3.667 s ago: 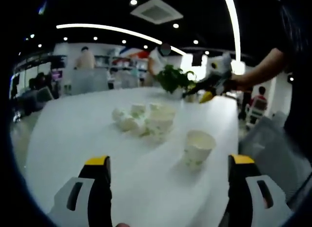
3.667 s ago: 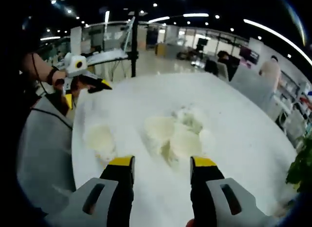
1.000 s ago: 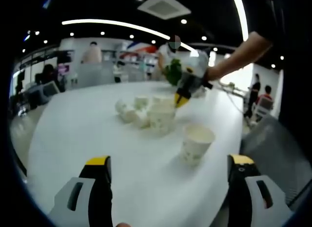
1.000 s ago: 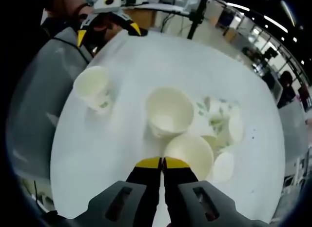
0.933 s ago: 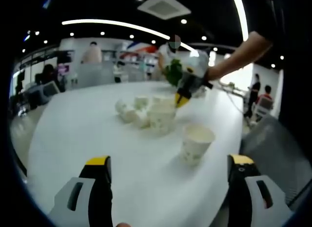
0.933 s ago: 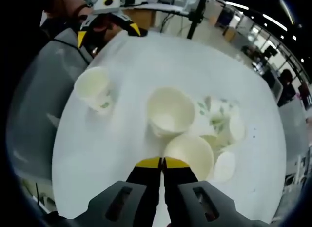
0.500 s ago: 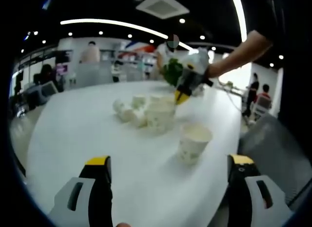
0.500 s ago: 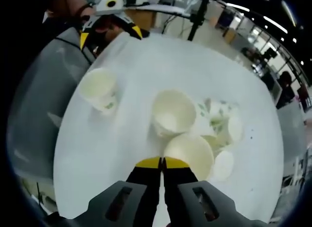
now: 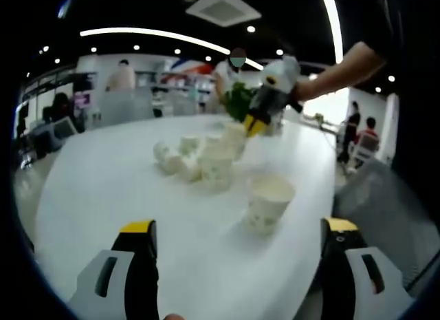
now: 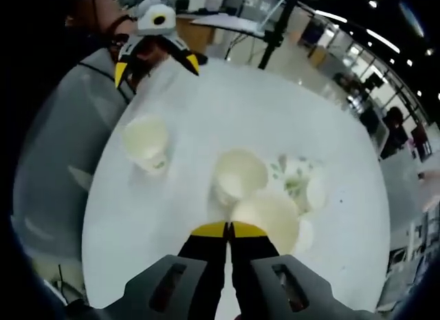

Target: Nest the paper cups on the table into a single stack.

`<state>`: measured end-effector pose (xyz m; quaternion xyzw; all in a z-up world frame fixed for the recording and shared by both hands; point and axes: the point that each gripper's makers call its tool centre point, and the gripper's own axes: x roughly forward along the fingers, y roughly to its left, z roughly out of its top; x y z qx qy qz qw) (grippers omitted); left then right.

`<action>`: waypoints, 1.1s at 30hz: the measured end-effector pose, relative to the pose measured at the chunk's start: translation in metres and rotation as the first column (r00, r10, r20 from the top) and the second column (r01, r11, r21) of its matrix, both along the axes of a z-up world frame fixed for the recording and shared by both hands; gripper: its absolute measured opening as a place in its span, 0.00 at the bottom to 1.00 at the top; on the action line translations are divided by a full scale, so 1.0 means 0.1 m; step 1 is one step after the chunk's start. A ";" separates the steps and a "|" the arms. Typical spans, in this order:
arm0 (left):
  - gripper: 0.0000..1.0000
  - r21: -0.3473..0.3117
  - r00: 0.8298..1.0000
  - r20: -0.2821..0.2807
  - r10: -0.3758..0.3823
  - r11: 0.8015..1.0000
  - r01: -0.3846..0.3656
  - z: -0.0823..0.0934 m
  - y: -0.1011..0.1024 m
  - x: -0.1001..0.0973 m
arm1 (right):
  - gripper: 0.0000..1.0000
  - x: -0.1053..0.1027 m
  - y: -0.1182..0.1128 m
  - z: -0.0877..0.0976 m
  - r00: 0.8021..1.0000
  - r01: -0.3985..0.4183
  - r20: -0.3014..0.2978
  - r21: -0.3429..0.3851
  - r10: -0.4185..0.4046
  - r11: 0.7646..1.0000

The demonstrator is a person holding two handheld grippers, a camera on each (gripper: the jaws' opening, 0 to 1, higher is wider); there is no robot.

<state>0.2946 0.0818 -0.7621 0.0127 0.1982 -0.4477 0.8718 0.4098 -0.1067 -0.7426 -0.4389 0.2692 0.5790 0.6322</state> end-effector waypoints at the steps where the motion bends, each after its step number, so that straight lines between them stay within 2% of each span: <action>1: 0.97 0.000 1.000 0.001 -0.002 1.000 0.002 0.00 -0.01 0.00 | 0.00 0.00 0.00 0.02 1.000 0.001 0.004 0.002 -0.001 1.000; 8: 0.97 0.002 1.000 0.009 -0.012 1.000 0.012 0.02 -0.01 0.01 | 0.00 -0.08 0.01 0.19 1.000 0.001 0.022 0.020 -0.002 1.000; 15: 0.97 0.014 1.000 0.008 -0.024 1.000 0.024 0.00 -0.01 -0.01 | 0.00 -0.17 0.10 0.46 0.999 0.026 0.023 0.087 -0.028 0.996; 25: 0.97 0.009 1.000 0.006 -0.029 1.000 0.029 -0.02 -0.02 -0.02 | 0.00 -0.34 0.23 0.84 0.998 -0.019 0.067 0.134 0.010 0.991; 33: 0.97 0.012 0.999 0.011 -0.033 0.999 0.033 0.00 -0.01 -0.02 | 0.00 -0.47 0.36 1.06 0.993 -0.074 0.097 0.138 0.061 0.988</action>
